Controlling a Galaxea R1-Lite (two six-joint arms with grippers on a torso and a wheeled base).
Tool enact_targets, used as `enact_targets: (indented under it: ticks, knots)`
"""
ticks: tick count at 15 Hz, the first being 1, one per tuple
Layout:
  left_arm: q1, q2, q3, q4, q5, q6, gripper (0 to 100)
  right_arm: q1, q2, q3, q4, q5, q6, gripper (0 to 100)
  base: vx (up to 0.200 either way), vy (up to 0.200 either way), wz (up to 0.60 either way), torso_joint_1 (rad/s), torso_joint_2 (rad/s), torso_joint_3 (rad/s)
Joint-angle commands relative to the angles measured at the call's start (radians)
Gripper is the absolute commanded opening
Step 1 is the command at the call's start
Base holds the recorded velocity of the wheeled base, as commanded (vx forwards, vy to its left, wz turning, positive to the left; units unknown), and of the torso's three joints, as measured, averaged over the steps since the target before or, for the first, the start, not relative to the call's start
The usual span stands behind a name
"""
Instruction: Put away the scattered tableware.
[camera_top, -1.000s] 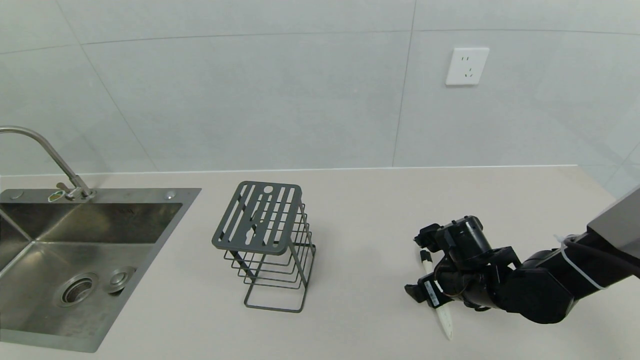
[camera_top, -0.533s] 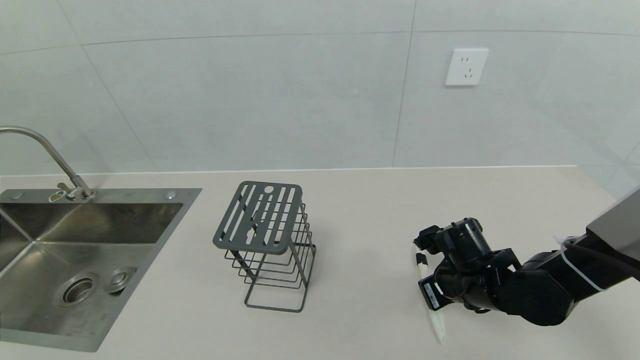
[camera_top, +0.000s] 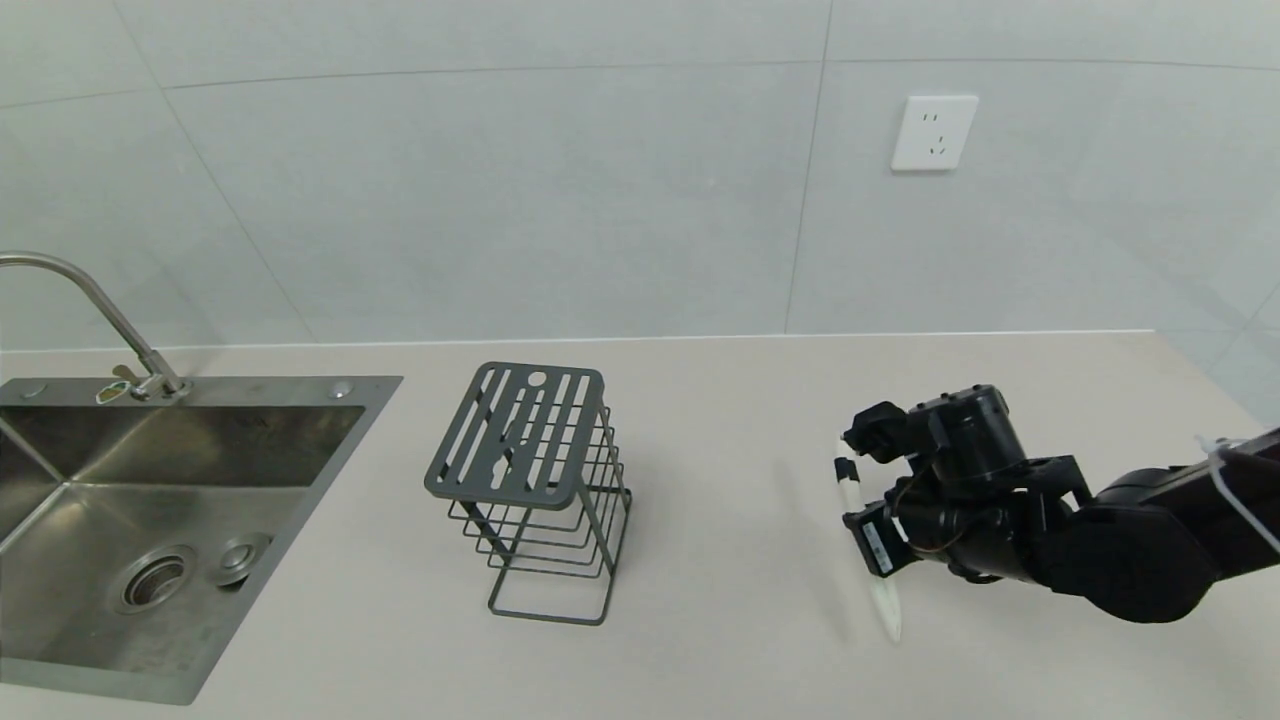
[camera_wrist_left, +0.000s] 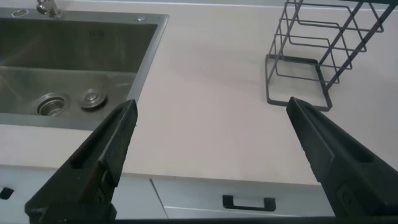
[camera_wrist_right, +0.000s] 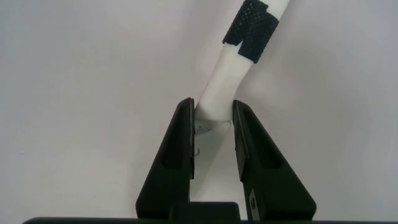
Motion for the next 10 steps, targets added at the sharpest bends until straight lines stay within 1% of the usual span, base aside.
enact_targets:
  ticks: [1, 2, 3, 4, 5, 6, 7, 8, 9, 10]
  knots:
    - [0.000, 0.001, 0.000, -0.095, -0.009, 0.006, 100, 0.001, -0.133, 0.026, -0.005, 0.007, -0.095, 0, 0.000, 0.000, 0.00, 0.000, 0.00, 0.000]
    - [0.001, 0.001, -0.002, -0.221, -0.037, 0.007, 100, 0.001, -0.171, 0.052, -0.020, 0.039, -0.135, 0, 0.000, 0.000, 0.00, 0.000, 0.00, 0.000]
    - [0.000, 0.001, -0.008, -0.282, -0.086, -0.001, 100, 0.002, -0.202, 0.086, -0.057, 0.085, -0.159, 0, 0.000, 0.000, 0.00, 0.000, 0.00, 0.000]
    - [0.000, 0.001, -0.037, -0.282, -0.124, -0.021, 100, 0.004, -0.224, 0.123, -0.101, 0.119, -0.196, 0, 0.000, 0.000, 0.00, 0.000, 0.00, 0.000]
    - [-0.005, 0.032, -0.114, -0.227, -0.153, -0.045, 100, 0.002, -0.245, 0.169, -0.172, 0.162, -0.243, 0, 0.000, 0.000, 0.00, 0.000, 0.00, 0.000]
    - [-0.028, 0.092, -0.195, -0.161, -0.176, -0.054, 100, 0.002, -0.254, 0.203, -0.229, 0.199, -0.268, 0, 0.000, 0.000, 0.00, 0.000, 0.00, 0.000]
    - [-0.065, 0.175, -0.276, -0.127, -0.208, -0.057, 100, 0.002, -0.260, 0.229, -0.289, 0.236, -0.276, 0, 0.000, 0.000, 0.00, 0.000, 0.00, 0.000]
    - [-0.089, 0.273, -0.333, -0.138, -0.251, -0.056, 100, 0.002, -0.263, 0.249, -0.336, 0.271, -0.276, 0, 0.000, 0.000, 0.00, 0.000, 0.00, 0.000]
    - [-0.123, 0.353, -0.377, -0.166, -0.333, -0.037, 100, 0.002, -0.268, 0.264, -0.370, 0.323, -0.277, 0, 0.000, 0.000, 0.00, 0.000, 0.00, 0.000]
    - [-0.140, 0.411, -0.399, -0.202, -0.406, -0.005, 100, 0.002, -0.271, 0.275, -0.394, 0.370, -0.279, 0, 0.000, 0.000, 0.00, 0.000, 0.00, 0.000]
